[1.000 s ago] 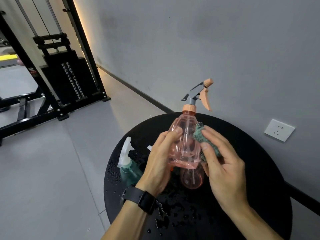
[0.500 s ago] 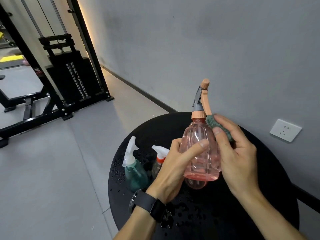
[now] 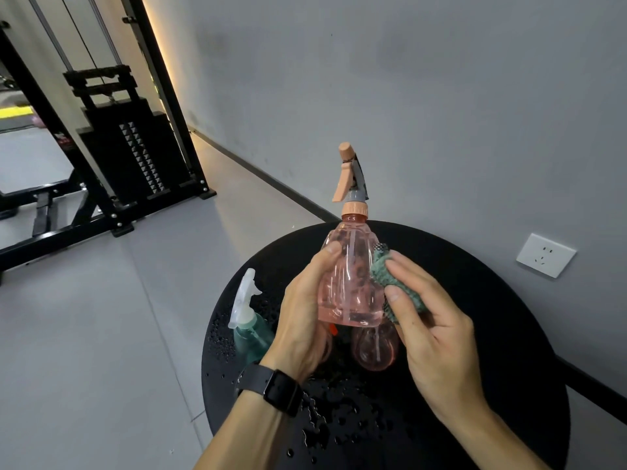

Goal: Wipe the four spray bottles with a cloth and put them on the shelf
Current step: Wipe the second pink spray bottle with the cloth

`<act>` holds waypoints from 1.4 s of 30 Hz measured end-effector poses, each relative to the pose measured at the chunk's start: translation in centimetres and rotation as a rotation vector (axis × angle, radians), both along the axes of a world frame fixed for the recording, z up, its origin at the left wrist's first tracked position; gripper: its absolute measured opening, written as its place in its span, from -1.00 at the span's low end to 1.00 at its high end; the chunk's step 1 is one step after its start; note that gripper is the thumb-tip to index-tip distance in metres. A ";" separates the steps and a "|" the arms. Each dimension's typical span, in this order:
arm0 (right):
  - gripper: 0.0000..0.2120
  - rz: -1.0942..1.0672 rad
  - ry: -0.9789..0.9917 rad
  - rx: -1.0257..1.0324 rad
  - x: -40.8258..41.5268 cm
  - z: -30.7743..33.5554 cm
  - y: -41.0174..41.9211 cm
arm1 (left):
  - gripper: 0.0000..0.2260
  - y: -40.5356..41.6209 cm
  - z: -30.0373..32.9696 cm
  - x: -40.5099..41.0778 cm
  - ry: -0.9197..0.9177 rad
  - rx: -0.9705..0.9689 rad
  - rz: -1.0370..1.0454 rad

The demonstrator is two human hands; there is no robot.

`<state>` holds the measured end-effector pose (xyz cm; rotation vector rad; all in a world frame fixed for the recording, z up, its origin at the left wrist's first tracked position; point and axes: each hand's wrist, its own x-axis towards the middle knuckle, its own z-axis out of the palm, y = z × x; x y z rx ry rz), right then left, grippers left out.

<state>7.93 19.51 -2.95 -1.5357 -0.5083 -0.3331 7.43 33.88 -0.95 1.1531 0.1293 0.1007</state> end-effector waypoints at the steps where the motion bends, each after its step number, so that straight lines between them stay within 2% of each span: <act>1: -0.66 -0.009 -0.017 -0.006 -0.1 0.0 0.0 | -0.76 0.0 0.1 0.0 -0.002 -0.005 0.007; 10: -0.68 -0.017 -0.050 -0.020 0.4 0.0 -0.1 | -0.63 -0.2 0.5 -0.2 0.010 0.004 -0.059; 14: -0.71 0.002 0.007 0.025 0.7 0.7 0.0 | -0.67 -0.1 0.9 -0.5 0.018 0.031 -0.133; 15: -0.70 -0.009 0.011 0.014 0.8 1.0 0.0 | -0.60 -0.1 0.8 -0.4 0.022 0.054 -0.142; 17: -0.68 -0.018 0.019 -0.004 1.0 1.4 0.0 | -0.29 0.2 0.5 -0.4 0.055 0.072 -0.150; 18: -0.68 -0.013 0.028 -0.007 1.2 1.6 0.0 | -0.24 0.3 0.4 -0.3 0.051 0.072 -0.169; 22: -0.68 -0.023 0.034 -0.011 1.8 2.1 -0.4 | -0.37 0.6 0.1 -0.5 0.082 0.110 -0.239; 26: -0.68 -0.013 0.052 0.005 2.0 2.1 -0.2 | -0.72 0.6 0.1 -0.8 0.102 0.122 -0.266; 29: -0.69 0.020 0.113 0.028 1.9 1.7 0.0 | -0.70 0.6 0.2 -0.7 0.112 0.090 -0.211; 32: -0.67 0.065 0.141 0.035 1.3 1.1 0.5 | -0.58 0.7 0.4 -0.3 0.076 0.005 -0.128; 38: -0.67 0.053 0.069 -0.029 -0.1 0.2 0.8 | -0.60 1.3 1.2 0.2 0.001 -0.228 -0.043; 42: -0.67 0.042 0.042 -0.011 -0.4 -0.1 0.7 | -0.68 1.1 1.3 0.4 -0.016 -0.259 -0.052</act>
